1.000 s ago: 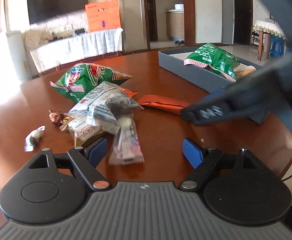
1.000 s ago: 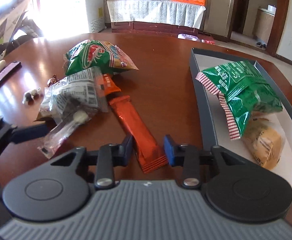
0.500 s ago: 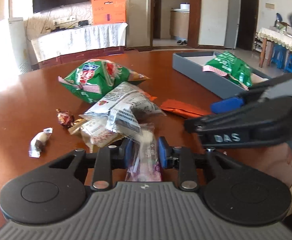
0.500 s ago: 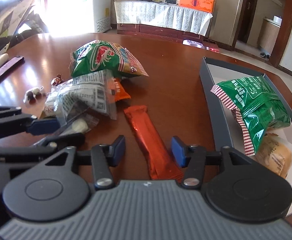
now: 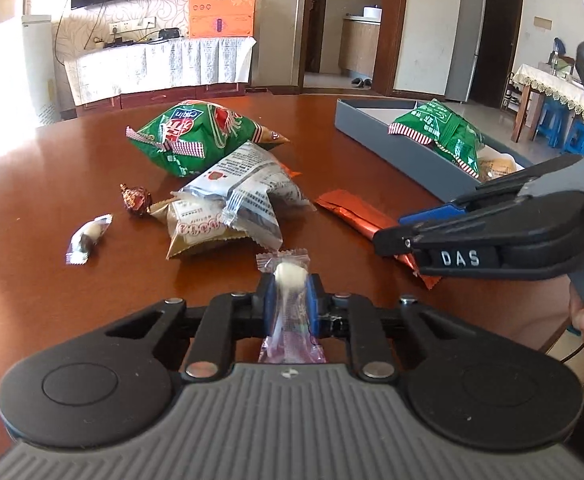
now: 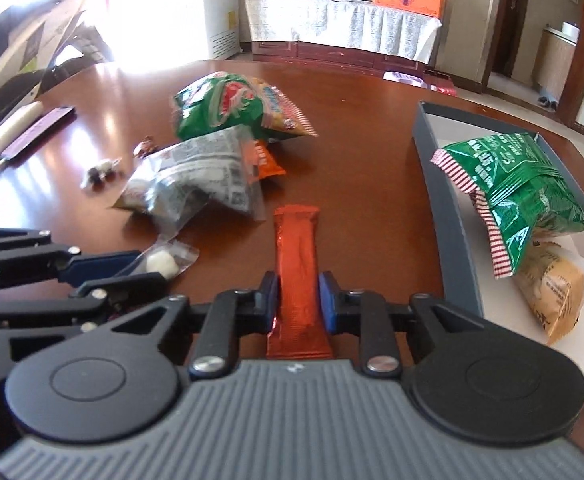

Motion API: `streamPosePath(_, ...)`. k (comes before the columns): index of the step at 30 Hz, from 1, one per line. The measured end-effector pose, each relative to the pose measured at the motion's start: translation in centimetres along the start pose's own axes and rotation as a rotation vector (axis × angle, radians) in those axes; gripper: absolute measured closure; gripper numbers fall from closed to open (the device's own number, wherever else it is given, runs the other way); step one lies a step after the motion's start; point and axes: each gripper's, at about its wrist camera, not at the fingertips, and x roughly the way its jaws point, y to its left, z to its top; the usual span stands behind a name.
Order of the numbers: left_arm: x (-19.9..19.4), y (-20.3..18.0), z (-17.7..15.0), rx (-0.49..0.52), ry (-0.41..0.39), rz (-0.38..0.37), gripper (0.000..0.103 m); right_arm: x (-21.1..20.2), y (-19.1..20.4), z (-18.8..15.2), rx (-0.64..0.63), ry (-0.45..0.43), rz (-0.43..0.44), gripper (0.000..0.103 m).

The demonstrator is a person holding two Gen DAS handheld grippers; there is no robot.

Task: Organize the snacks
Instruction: 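Grasp the clear packet with the left gripper while the right grasps the orange bar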

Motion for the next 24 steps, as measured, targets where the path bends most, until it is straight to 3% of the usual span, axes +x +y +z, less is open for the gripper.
streamPosePath(6, -0.8, -0.8, -0.9, 0.055, -0.001, 0.036, 0.083, -0.5, 0.3, -0.6, 0.000, -0.001, 0.014, 0.075)
streamPosePath(7, -0.7, -1.0, -0.8, 0.065, -0.002, 0.052, 0.076, -0.5, 0.2, -0.7, 0.006, -0.005, 0.011, 0.072)
streamPosePath(8, -0.6, -1.1, -0.8, 0.067, -0.004, 0.063, 0.064, -0.4, 0.1, -0.7, 0.010, -0.008, 0.000, 0.066)
streamPosePath(9, -0.5, -1.1, -0.8, 0.067, -0.006, 0.067, 0.053, -0.4, 0.1, -0.7, 0.007, -0.009, -0.017, 0.051)
streamPosePath(10, -0.2, -1.1, -0.8, 0.066, -0.005, 0.069, 0.038, -0.2, 0.2, -0.6, -0.001, -0.012, -0.028, 0.042)
streamPosePath(12, 0.3, -0.9, -0.6, 0.061, -0.009, 0.073, 0.031, 0.0, 0.3, -0.4, -0.008, -0.020, -0.030, 0.042)
streamPosePath(15, 0.9, -0.3, -0.2, 0.039, -0.010, 0.038, 0.036, 0.7, 0.3, 0.2, -0.011, -0.023, -0.015, 0.044)
streamPosePath(17, 0.9, -0.4, -0.1, 0.045, -0.021, 0.028, 0.072, 1.2, 0.2, 0.6, 0.001, -0.014, -0.005, 0.054)
streamPosePath(18, 0.8, -0.4, -0.1, 0.041, -0.019, 0.018, 0.072, 1.2, 0.2, 0.7, 0.002, -0.012, -0.004, 0.077)
streamPosePath(24, 0.3, -0.1, -0.2, 0.007, -0.026, 0.021, 0.076, 0.1, 1.0, 0.4, -0.029, -0.027, -0.015, 0.079)
